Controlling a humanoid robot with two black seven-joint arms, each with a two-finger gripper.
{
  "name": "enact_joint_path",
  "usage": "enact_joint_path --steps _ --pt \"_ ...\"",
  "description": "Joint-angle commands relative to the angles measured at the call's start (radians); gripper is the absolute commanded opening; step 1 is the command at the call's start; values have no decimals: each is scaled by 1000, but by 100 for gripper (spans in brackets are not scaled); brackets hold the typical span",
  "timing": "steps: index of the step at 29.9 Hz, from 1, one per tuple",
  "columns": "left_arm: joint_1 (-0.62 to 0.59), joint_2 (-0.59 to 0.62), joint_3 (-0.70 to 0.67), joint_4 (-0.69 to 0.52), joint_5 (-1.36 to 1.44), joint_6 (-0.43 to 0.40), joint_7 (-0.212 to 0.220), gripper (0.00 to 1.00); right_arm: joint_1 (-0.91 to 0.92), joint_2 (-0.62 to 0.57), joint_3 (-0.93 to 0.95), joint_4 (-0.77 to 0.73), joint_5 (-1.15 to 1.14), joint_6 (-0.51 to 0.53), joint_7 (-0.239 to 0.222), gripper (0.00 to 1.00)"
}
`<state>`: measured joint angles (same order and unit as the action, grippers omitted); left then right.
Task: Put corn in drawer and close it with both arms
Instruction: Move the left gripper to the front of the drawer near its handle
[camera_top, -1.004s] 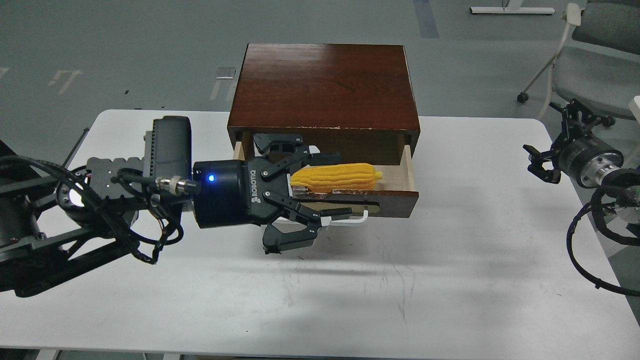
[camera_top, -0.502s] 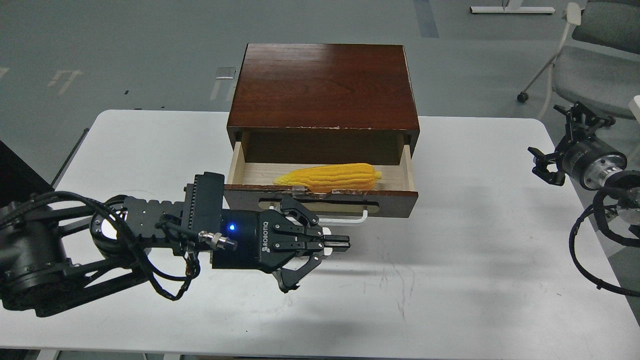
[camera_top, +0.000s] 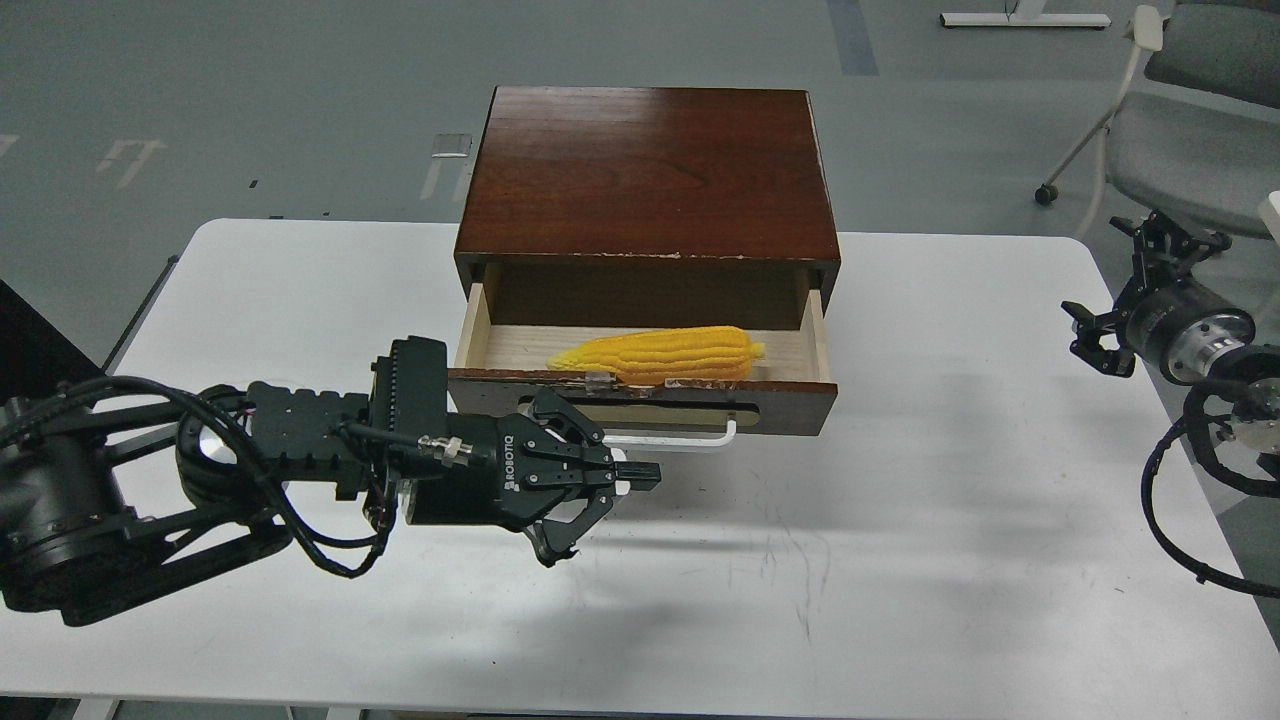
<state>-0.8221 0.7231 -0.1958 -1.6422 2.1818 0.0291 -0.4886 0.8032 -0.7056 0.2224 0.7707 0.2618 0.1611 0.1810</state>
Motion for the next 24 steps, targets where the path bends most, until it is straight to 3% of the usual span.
enact_joint_path --steps 1,18,21,24 --pt "1 1 3 7 0 -20 0 0 -9 0 0 -2 -1 0 0 100" --pt "83 38 -36 27 0 -63 1 0 -22 0 0 -4 -1 -2 0 100" --pt "84 38 -37 24 0 -58 53 0 -24 0 0 -10 -1 -2 0 100" --pt "95 36 -53 15 0 -58 59 0 -24 3 0 -21 -1 -2 0 100"
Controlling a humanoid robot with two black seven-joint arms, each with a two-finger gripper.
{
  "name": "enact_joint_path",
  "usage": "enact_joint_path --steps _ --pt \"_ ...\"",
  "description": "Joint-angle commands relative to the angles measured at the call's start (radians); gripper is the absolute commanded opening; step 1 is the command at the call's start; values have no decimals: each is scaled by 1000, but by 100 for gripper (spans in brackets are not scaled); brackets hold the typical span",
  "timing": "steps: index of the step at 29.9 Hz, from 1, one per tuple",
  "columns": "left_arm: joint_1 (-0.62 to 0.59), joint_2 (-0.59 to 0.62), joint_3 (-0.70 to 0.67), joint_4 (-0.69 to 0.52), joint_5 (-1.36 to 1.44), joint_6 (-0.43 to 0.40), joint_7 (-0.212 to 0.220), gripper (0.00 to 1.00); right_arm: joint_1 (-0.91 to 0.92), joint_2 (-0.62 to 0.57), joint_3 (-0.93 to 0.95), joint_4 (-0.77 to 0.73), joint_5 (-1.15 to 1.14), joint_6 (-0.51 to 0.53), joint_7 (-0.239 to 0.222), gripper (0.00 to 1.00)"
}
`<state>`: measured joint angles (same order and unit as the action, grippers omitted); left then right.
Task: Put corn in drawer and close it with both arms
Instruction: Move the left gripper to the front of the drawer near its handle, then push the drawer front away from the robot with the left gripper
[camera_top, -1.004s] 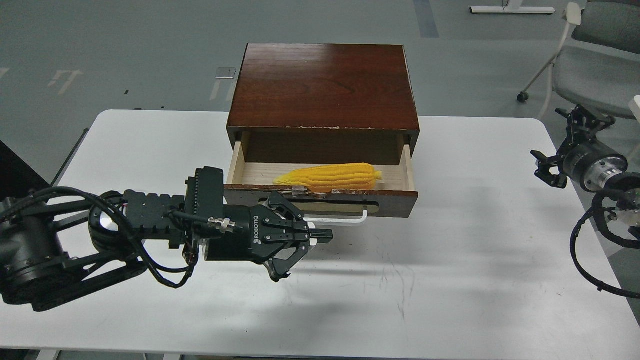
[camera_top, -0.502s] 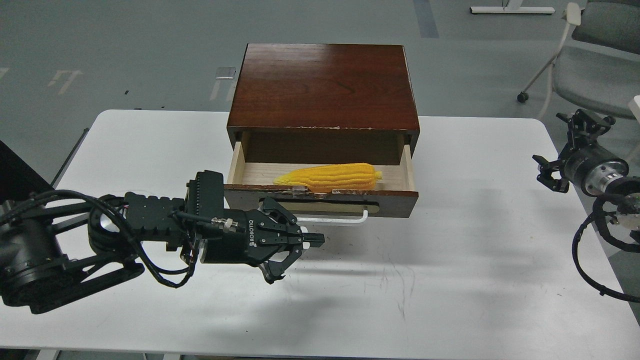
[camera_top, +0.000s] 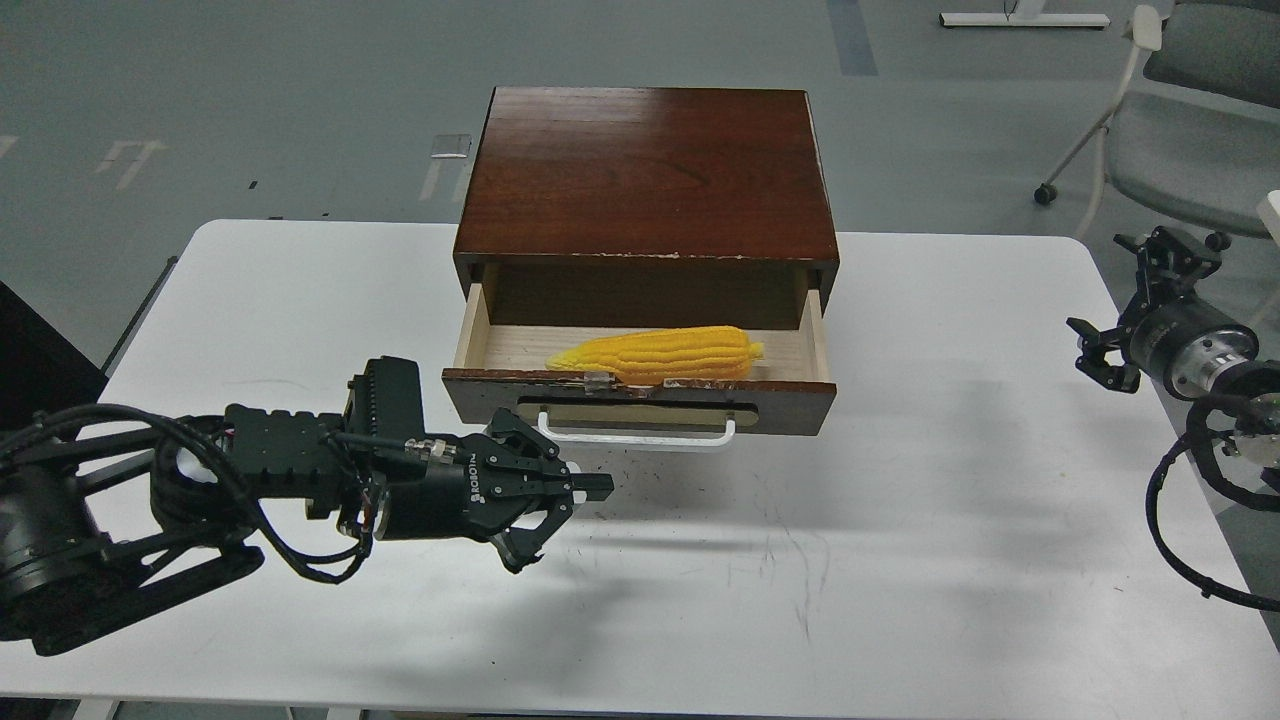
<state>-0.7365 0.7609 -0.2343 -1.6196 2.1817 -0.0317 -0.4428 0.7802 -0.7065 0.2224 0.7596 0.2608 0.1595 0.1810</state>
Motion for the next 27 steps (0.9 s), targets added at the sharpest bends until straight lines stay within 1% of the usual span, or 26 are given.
enact_joint_path --steps 1,4,5,8,18,22,27 --pt "11 -3 -17 -8 0 3 15 0 -1 5 0 -11 0 0 0 100" --pt "11 -12 -19 6 0 1 36 0 -1 5 0 -13 0 0 0 100" --pt "12 -18 -20 12 0 1 53 0 1 5 0 -13 0 0 0 100" --pt "28 -25 -28 20 0 1 84 0 1 4 2 -14 0 0 0 100" --pt "39 -29 -59 33 0 3 88 0 1 5 0 -14 0 0 0 100" --pt "40 -41 -63 37 0 3 122 0 -1 5 2 -14 0 0 0 100" --pt "39 -72 -63 67 0 4 124 0 -1 5 0 -14 0 0 0 100"
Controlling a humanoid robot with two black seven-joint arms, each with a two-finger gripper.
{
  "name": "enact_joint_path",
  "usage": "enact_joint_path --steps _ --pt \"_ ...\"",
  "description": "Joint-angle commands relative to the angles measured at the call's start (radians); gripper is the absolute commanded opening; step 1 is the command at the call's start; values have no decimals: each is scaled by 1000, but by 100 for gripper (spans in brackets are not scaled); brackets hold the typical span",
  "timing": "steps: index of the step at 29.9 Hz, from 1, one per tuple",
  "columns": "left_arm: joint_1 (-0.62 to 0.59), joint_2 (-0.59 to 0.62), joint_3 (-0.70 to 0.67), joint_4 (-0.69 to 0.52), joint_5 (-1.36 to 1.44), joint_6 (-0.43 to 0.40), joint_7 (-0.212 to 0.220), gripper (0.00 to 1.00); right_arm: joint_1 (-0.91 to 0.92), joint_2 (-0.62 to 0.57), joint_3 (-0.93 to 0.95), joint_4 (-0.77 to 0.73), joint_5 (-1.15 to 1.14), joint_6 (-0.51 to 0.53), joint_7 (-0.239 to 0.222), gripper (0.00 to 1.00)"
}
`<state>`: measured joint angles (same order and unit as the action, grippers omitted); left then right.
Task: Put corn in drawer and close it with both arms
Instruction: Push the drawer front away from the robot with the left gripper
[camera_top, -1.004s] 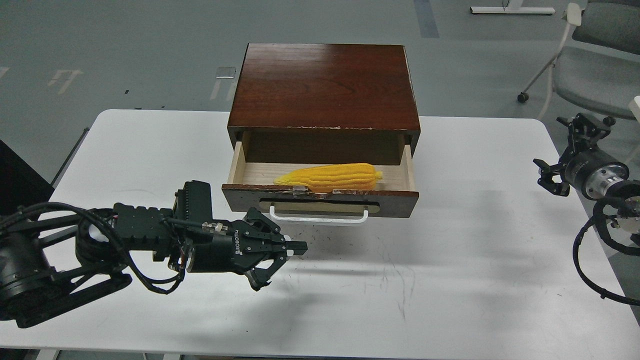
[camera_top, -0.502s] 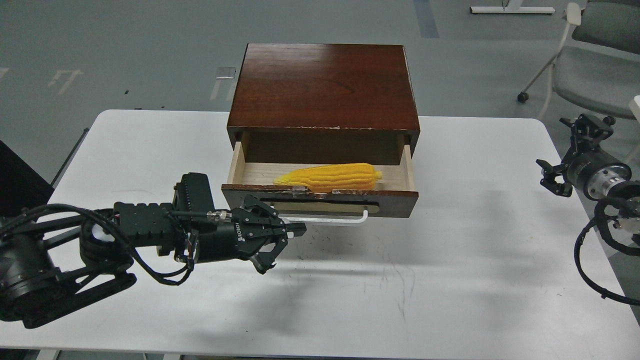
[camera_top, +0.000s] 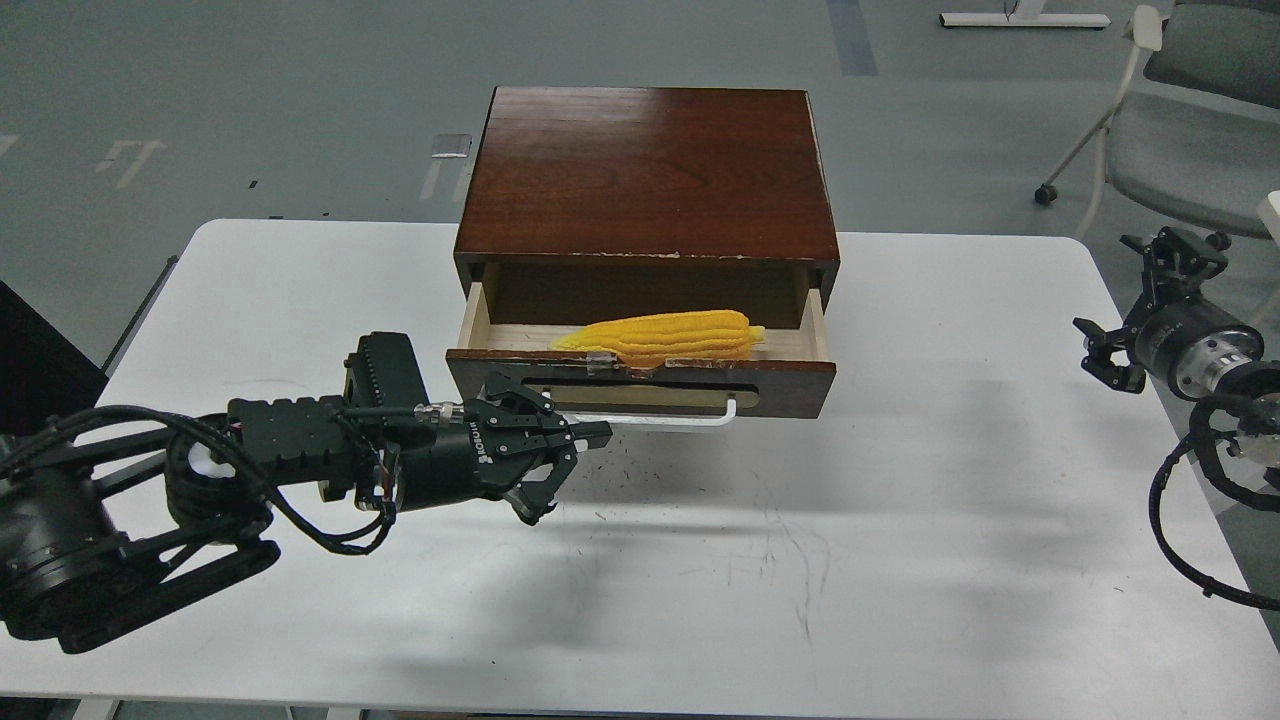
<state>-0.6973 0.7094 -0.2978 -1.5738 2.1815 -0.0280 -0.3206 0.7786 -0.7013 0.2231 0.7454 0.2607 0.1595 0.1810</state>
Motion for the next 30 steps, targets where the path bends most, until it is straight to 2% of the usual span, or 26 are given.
enact_joint_path --steps 1,9,30 --pt "-1 -31 -1 34 0 0 2 0 1 0 -1 0 0 0 0 100" --pt "-4 -111 -40 112 0 0 0 0 -12 0 -1 0 0 0 0 100" --pt "-42 -165 -98 219 0 -1 -14 0 -16 6 -1 0 0 2 0 100"
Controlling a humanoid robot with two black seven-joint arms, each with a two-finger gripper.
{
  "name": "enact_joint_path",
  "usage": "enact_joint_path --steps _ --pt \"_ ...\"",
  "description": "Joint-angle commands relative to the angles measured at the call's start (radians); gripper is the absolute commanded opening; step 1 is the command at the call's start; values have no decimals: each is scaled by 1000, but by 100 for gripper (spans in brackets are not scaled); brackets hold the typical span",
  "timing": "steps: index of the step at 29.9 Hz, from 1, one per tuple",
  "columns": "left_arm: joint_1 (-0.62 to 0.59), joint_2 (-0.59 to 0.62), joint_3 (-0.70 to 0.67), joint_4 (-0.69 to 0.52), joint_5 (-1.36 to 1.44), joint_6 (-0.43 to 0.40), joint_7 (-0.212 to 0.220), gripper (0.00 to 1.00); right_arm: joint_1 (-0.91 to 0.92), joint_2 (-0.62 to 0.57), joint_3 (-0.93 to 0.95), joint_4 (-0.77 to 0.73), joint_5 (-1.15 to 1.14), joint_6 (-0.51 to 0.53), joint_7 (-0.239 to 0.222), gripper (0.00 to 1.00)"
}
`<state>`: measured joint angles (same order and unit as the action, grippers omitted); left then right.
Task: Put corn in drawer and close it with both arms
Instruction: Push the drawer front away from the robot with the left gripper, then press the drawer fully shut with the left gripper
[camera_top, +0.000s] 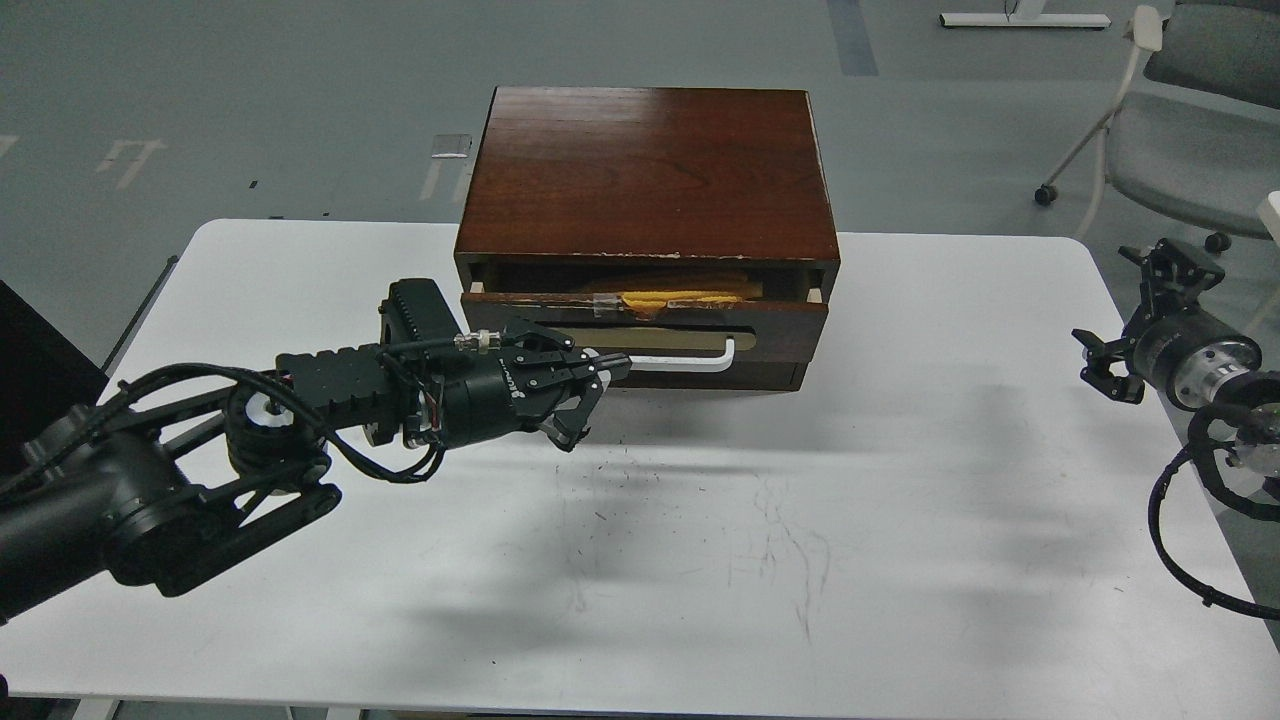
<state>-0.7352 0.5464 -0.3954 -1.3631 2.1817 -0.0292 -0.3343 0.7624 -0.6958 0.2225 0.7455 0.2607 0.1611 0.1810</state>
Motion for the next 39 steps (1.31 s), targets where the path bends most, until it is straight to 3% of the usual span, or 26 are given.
enact_joint_path --steps 1,15,17,18,21,26,32,35,39 --pt "-6 -8 0 15 0 0 0 0 0 1 0 0 0 0 0 100" --pt "-59 -43 7 91 0 -1 -18 0 -5 1 0 -2 0 0 0 100" --pt "-62 -40 10 76 0 0 -67 0 -12 1 0 -6 0 2 0 100" --pt "-64 -31 12 58 0 0 -112 0 -14 2 0 -8 0 2 0 100" --pt "-66 -10 13 7 -6 0 -154 0 -15 2 0 -8 0 2 0 100" --pt "-64 24 21 -40 -17 -5 -154 0 -15 2 1 -8 0 2 0 100" --pt "-62 20 35 35 -11 -52 -149 0 -15 2 0 -6 0 2 0 100" --pt "-64 20 53 67 -11 -52 -108 0 -15 2 0 -8 0 2 0 100" --pt "-67 15 58 78 -13 -52 -103 0 -15 1 0 -8 0 2 0 100"
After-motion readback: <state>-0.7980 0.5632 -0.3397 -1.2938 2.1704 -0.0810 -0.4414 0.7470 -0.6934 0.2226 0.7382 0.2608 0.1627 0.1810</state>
